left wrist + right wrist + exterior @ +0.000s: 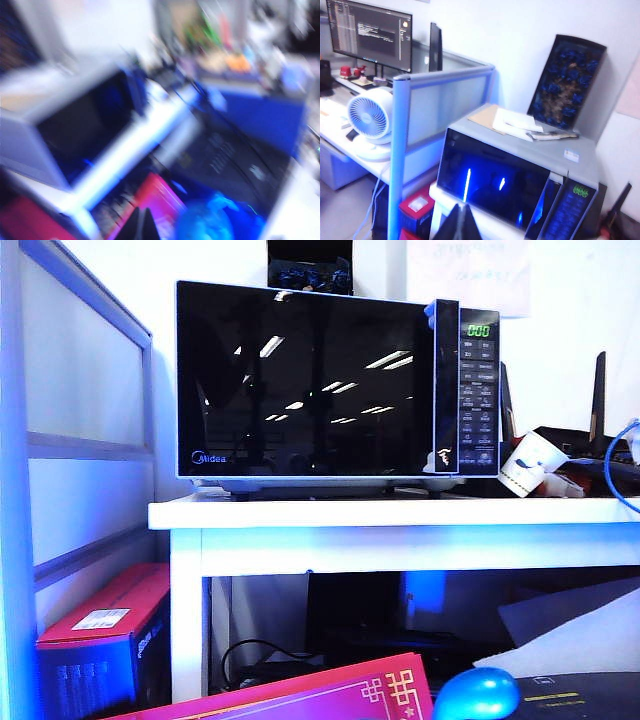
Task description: Open the microwave door, place the orange inside the microwave, then close the microwave door.
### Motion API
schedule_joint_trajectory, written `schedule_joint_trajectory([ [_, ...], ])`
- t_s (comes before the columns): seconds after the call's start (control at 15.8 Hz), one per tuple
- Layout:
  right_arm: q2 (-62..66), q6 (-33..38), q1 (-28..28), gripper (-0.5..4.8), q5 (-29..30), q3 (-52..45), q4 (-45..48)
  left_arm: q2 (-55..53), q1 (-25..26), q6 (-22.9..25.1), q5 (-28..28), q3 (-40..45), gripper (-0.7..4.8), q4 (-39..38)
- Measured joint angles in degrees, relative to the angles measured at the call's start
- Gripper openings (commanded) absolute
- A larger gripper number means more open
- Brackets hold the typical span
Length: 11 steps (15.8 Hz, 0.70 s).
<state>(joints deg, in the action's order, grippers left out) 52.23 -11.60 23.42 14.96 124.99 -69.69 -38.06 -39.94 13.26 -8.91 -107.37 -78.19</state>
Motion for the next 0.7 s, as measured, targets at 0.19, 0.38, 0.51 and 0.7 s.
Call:
schedule_joint_trajectory([
  [0.19,-4.26,0.02,-0.02,-0.05,-0.24,-19.8,6.45,0.07,0.0,-0.02,-7.74,13.03,-0.05,9.05],
  [0.38,-15.43,2.93,-0.04,-0.05,0.33,-44.52,22.58,0.39,0.0,-0.02,-11.52,26.71,-0.05,17.94],
  [0.51,-23.15,4.09,0.0,-0.05,-0.79,-61.66,35.98,0.37,0.0,-0.92,-13.68,37.11,-0.05,26.29],
  [0.7,-33.27,4.33,-0.02,-0.05,-2.75,-82.97,49.96,0.31,0.02,-4.17,-13.86,51.1,-0.05,40.59],
])
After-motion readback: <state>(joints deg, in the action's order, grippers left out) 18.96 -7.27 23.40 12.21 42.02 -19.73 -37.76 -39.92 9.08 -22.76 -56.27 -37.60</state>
